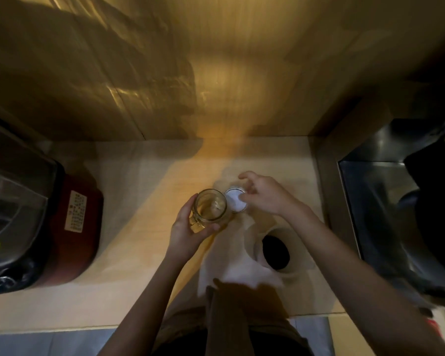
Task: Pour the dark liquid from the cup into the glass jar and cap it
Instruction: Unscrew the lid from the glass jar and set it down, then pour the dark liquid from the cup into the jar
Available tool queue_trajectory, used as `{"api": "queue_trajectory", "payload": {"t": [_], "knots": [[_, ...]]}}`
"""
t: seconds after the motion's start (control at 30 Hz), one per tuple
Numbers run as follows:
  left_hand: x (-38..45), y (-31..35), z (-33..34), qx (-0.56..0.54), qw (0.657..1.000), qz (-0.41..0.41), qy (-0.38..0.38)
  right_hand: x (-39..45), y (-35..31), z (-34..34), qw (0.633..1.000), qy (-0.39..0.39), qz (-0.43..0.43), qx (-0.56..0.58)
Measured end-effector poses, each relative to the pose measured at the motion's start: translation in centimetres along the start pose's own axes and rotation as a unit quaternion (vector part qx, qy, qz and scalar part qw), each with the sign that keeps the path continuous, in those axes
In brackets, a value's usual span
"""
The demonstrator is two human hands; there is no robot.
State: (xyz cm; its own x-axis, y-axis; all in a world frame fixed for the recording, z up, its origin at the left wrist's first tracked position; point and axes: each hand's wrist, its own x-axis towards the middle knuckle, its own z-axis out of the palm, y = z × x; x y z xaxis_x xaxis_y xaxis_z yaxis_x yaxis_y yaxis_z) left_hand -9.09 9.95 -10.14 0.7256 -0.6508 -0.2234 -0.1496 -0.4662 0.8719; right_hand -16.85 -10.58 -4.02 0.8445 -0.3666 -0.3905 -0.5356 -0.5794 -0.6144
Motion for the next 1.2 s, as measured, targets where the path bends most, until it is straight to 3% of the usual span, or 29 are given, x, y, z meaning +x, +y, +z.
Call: {"api": "queue_trajectory", "payload": {"t": [0.17,0.27,0.33,0.4,0.63,0.73,1.2], "knots": [[-0.1,0.4,0.0,-0.014,1.0,0.016,0.008,-6.3,0.9,-0.6,0.977,0.16,0.03,0.137],[-0.3,0.6,0.1,-0.024,0.999,0.018,0.011,-9.7,2.1,1.1,0.922,0.292,0.069,0.244],[-0.3,0.8,0.1,-0.028,0.999,0.017,0.012,-11.6,2.6,2.6,0.88,0.337,0.112,0.316],[-0.3,1.0,0.1,-0.024,0.999,0.024,0.007,-13.0,3.5,4.2,0.86,0.346,0.139,0.347],[-0.5,1.4,0.1,-0.035,0.999,0.013,0.005,-15.1,5.6,8.3,0.877,0.332,0.185,0.292],[-0.6,1.7,0.0,-0.037,0.999,0.01,0.0,-15.0,5.8,9.2,0.856,0.341,0.211,0.325],[-0.3,1.7,-0.5,0.026,1.0,0.006,0.015,-12.7,4.1,8.5,0.814,0.397,0.197,0.376]]}}
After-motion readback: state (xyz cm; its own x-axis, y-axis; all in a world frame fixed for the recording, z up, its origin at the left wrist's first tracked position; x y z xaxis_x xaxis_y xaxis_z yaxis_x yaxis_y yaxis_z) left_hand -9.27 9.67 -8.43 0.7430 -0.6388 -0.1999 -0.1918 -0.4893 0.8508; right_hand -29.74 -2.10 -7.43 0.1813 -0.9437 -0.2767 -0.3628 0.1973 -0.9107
